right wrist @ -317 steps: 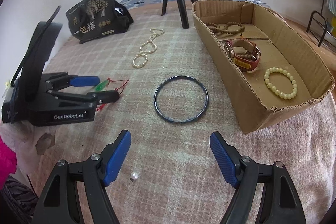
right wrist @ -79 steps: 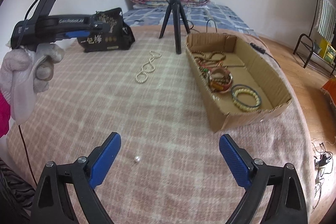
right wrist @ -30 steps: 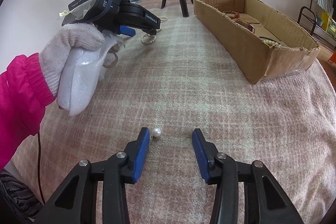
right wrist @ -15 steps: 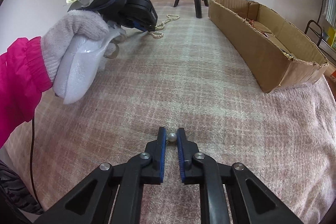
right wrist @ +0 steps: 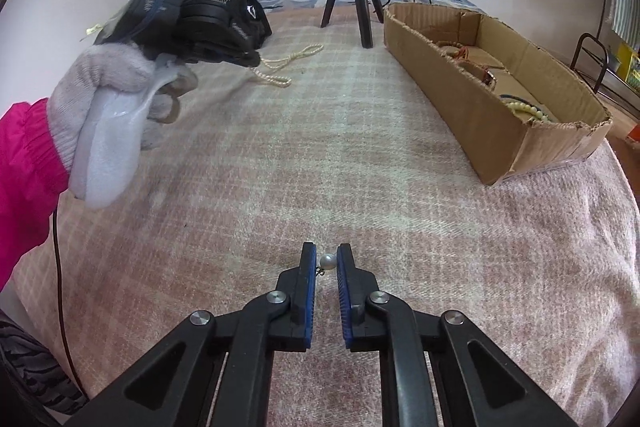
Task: Organize jewelry
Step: 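Carry the pearl necklace and loose pearl over the cardboard box with both tools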
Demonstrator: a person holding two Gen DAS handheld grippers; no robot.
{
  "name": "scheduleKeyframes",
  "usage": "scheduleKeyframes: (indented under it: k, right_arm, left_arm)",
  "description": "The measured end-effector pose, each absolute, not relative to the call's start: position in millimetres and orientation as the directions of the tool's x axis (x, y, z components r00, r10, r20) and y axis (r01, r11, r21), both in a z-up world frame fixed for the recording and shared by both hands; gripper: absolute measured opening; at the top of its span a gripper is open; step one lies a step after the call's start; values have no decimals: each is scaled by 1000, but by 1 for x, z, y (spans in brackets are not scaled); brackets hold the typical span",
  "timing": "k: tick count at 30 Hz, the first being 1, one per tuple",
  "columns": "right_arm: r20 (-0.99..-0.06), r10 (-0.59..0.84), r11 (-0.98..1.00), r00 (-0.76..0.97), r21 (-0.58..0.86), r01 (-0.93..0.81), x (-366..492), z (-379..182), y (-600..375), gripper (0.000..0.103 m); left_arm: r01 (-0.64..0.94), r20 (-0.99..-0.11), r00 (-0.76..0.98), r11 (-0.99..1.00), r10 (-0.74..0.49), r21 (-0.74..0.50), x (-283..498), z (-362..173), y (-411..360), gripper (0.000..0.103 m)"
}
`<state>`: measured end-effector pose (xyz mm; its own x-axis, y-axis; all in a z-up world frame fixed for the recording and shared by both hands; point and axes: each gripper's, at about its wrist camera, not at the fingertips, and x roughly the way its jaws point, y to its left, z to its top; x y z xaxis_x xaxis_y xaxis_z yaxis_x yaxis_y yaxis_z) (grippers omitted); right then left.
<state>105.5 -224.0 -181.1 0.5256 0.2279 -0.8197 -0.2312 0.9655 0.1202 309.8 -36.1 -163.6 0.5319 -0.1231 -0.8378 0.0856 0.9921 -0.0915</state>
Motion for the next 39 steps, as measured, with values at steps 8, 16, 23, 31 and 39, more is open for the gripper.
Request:
scheduleKeyframes:
  k: [8,16,23,31,39]
  right_arm:
    - [-801,228,967,554,123,-222,103,-164,-232,8]
    - [-772,224,970,595,117,-213,91,-136,-241,8]
    - [-752,213,973,623,106,-205,80,-114,-252,8]
    - [-737,210,976,643,116,-186,81,-96,-268,8]
    - [-723,199,979,662,121,-163,92,-76,-293,8]
  left_arm:
    - [96,-808,577,992,-123,-82,289,-128,-29,2]
    - [127,-753,642,988,-145,-82,257,-84,-34,2]
    - [171,-710,680,981,-184,-90,230,-50,-47,2]
    - [220,-681,696,970,-229,-102,210,-28,-67,2]
    - [266,-668,694,958,-268,-108,206,-15,-94,2]
